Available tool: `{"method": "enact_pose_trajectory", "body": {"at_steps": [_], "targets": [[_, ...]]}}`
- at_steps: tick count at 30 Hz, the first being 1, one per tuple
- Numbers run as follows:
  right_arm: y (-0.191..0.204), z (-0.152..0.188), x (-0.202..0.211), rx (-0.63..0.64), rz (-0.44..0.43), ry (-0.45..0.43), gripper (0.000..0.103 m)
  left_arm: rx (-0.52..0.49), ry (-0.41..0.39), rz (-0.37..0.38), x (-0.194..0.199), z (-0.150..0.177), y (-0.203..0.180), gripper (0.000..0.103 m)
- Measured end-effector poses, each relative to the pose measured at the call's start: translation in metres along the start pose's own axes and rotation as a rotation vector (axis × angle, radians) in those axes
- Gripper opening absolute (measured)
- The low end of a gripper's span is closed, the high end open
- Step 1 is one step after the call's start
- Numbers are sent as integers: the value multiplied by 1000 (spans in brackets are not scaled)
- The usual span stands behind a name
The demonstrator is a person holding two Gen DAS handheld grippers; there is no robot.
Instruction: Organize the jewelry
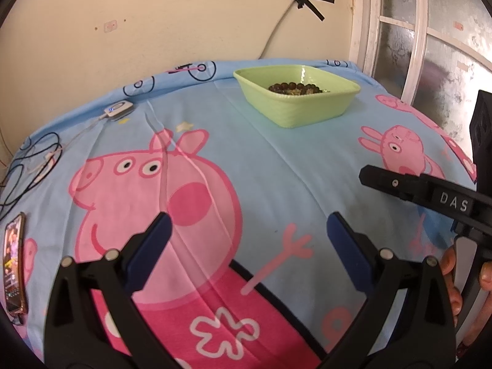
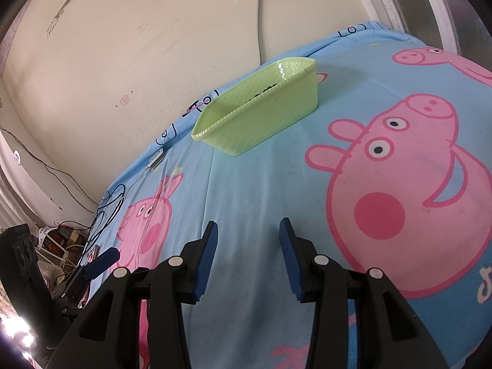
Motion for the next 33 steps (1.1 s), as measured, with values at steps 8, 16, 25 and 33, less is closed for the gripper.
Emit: {"method": "enact_pose_trajectory", "body": {"at_steps": [8,16,25,33], "targets": [[0,0,0,0,0,0,17,-44,16,-28,-3,1,-1,97],[1,0,0,-1,1,-1,17,-15,-19,-15,4,-2,6,97],[1,0,0,-1,1,0,17,18,-26,-40,6,-3,13,97],[1,0,0,-1,1,0,17,26,-24,-38,6,-3,16,97]]}}
Point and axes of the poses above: each gripper's, at about its wrist camera, not at the fingertips, and x roughly against the way its jaws point, y to its left, z to its underside, the point moved 4 cm from there along -x, roughly the way its jaws point, and after that the axes turned 7 degrees about x, right-handed, at the moved point
